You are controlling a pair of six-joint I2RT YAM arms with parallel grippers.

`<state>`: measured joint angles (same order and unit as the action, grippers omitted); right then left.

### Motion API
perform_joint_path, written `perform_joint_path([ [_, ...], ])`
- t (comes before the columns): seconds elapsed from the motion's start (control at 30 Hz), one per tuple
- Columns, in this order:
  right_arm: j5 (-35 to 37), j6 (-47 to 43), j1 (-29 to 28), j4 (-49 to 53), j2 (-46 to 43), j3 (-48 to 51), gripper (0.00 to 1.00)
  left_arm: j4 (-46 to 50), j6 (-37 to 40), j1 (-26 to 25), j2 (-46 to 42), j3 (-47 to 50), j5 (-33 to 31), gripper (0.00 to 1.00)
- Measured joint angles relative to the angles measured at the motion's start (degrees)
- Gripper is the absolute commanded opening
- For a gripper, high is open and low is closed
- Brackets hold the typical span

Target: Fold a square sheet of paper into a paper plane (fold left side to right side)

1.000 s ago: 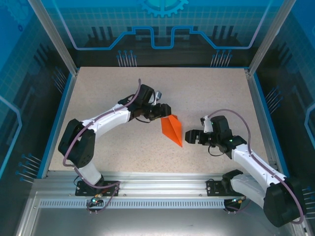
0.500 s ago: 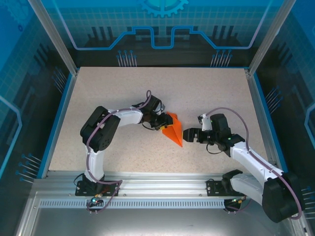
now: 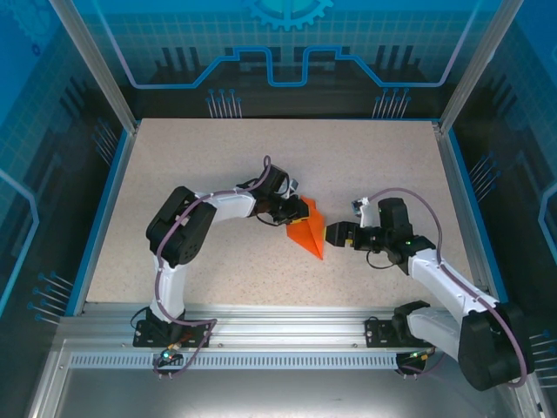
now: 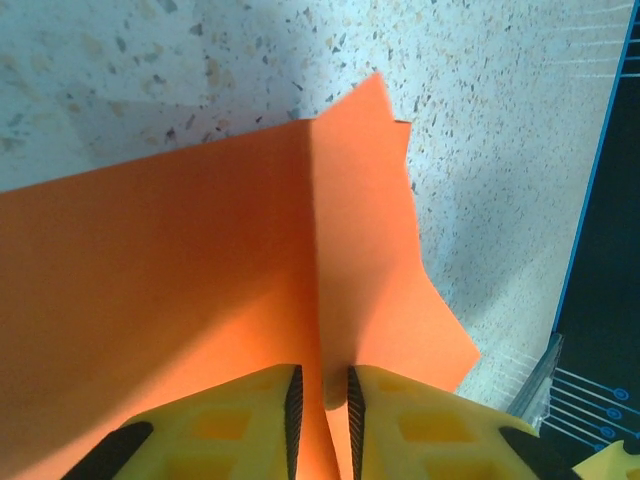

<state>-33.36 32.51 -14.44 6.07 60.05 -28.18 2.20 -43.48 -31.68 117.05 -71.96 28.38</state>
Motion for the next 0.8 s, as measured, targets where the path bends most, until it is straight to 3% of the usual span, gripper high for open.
perform_joint_path([
  [0.2, -1.05, 0.02, 0.66, -0.17, 0.37, 0.0, 0.88, -1.05, -0.15, 0.0, 0.0, 0.0, 0.02, 0.28],
  [0.43, -1.84, 0.02, 1.22, -0.17, 0.37, 0.0, 0.89, -1.49, -0.37, 0.0, 0.0, -0.02, 0.68, 0.16],
  [0.6, -4.13, 1.2, 3.61, -2.03, 0.37, 0.07, 0.99, -1.44, -0.07, 0.0, -0.15, -0.02, 0.68, 0.05],
  [0.8, -9.4, 3.23, 7.87, -7.8, 1.64, 0.11, 0.99, -0.94, 0.81, 0.02, -5.22, 0.0, 0.66, 0.04],
])
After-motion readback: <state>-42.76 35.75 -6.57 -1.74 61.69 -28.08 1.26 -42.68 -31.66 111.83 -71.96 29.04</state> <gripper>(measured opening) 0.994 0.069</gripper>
